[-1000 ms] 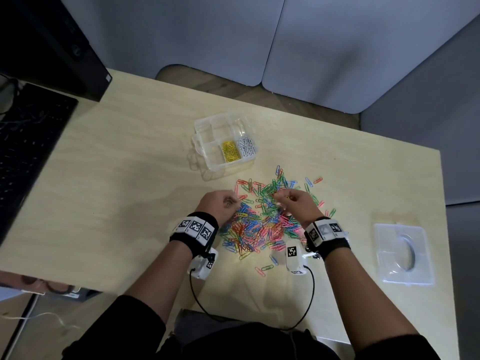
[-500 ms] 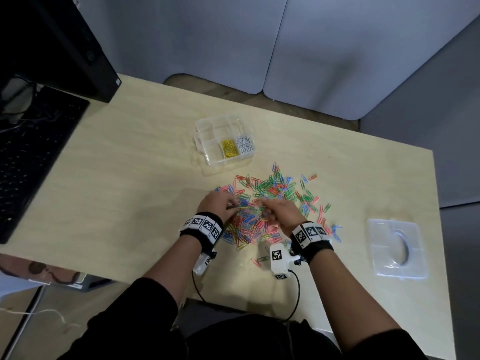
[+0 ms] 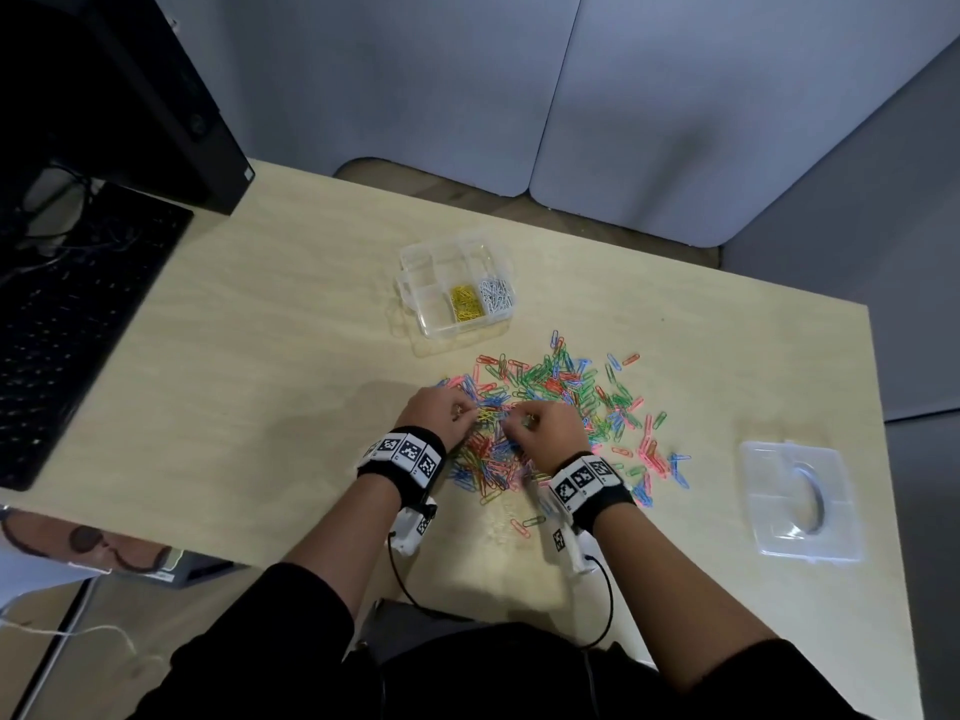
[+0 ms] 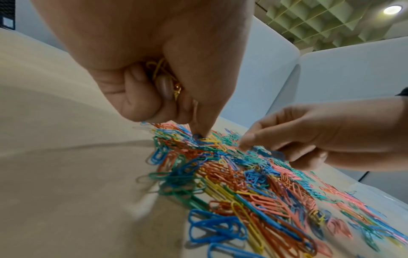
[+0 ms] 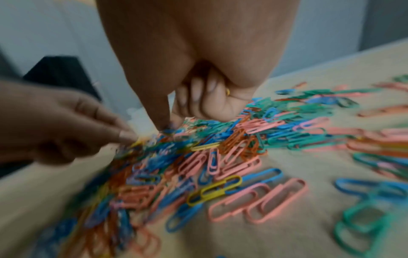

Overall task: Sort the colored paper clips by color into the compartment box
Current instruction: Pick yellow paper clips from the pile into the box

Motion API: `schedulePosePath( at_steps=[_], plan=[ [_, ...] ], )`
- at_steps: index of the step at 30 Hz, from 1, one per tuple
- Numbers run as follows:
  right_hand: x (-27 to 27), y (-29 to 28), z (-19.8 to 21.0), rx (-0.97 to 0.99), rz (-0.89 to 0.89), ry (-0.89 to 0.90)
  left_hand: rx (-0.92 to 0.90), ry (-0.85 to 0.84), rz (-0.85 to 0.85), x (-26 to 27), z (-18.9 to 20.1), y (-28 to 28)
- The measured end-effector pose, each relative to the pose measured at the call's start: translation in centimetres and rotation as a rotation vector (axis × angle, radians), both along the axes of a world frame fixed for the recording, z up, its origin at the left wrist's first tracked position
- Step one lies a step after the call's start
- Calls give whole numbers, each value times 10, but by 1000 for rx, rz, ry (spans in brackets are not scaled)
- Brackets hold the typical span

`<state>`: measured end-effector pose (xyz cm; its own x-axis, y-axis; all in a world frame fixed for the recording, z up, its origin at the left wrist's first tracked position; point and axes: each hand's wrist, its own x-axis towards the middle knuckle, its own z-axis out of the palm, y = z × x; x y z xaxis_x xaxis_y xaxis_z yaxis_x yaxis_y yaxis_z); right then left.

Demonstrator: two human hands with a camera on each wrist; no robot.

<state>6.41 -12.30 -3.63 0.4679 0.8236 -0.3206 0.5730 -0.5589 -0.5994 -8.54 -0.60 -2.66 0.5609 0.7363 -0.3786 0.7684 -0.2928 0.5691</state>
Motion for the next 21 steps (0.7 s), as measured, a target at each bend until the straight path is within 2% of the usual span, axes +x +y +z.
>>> schedulePosePath(
  at_steps=[4,6,10,12,18,21],
  plan=[
    [13,-17,1,126,-218,346,-42,27,-24,0,-1,3],
    [16,-22,1,105,-264,386,-62,23,-31,1,-1,5],
    [28,-28,-2,27,-386,189,-60,-6,-37,3,3,5],
    [29,-28,-1,12,-389,76,-85,-24,-39,4,2,5],
    [11,-20,5,-161,-95,-144,-107,-96,-36,8,-4,5],
    [11,-19,-1,-166,-47,-131,-84,-137,-49,7,-9,5]
  ],
)
